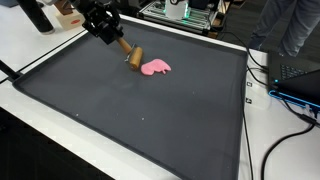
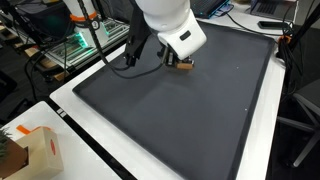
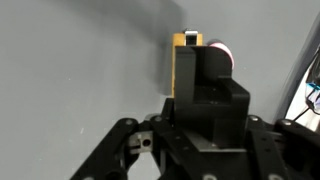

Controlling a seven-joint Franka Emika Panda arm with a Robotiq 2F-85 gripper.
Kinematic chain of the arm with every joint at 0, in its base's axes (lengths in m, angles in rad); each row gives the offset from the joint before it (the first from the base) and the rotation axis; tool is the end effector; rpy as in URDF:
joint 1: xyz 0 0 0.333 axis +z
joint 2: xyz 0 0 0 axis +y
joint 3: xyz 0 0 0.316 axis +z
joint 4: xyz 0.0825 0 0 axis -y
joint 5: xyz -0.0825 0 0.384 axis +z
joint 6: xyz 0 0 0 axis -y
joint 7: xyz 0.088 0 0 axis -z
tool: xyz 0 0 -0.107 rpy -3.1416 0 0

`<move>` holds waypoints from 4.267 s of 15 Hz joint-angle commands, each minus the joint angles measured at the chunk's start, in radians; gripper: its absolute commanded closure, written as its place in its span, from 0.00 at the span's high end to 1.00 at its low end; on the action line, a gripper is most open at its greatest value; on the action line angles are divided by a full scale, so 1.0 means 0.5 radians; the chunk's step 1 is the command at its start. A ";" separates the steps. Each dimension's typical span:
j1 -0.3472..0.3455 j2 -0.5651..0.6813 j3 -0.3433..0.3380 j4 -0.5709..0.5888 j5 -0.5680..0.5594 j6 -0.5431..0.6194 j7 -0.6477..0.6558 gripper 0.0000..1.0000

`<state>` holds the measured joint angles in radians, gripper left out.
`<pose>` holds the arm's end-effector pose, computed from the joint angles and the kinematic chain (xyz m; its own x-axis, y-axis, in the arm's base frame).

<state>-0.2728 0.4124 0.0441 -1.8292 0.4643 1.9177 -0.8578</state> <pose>0.5995 -0.1086 0.2926 0.9267 0.3726 0.0492 0.3451 -0.7920 -0.5036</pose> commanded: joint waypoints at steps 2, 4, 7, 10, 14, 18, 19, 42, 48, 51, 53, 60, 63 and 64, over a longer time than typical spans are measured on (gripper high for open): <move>-0.038 0.009 -0.026 0.020 0.081 -0.138 -0.135 0.24; -0.047 0.024 -0.038 0.027 0.094 -0.173 -0.156 0.24; -0.063 0.051 -0.052 0.031 0.145 -0.191 -0.181 0.24; -0.078 0.075 -0.061 0.032 0.197 -0.202 -0.199 0.24; -0.097 0.091 -0.072 0.027 0.271 -0.233 -0.161 0.24; -0.087 0.077 -0.087 0.008 0.308 -0.241 -0.145 0.24; -0.080 0.069 -0.091 0.001 0.307 -0.235 -0.134 0.24; 0.367 -0.584 -0.058 -0.370 -0.209 0.200 0.374 0.24; 0.592 -0.869 0.043 -0.530 -0.750 0.364 0.668 0.24; 0.679 -0.973 0.106 -0.574 -0.971 0.342 0.711 0.24; 0.733 -1.036 0.144 -0.598 -1.058 0.304 0.654 0.24; 0.831 -1.033 0.180 -0.571 -1.105 0.298 0.550 0.49; 0.824 -1.013 0.169 -0.570 -1.105 0.298 0.550 0.49; 0.823 -1.011 0.167 -0.570 -1.104 0.298 0.550 0.49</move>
<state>0.1314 -0.0936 0.1345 -2.1160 -0.0872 2.0687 -0.5839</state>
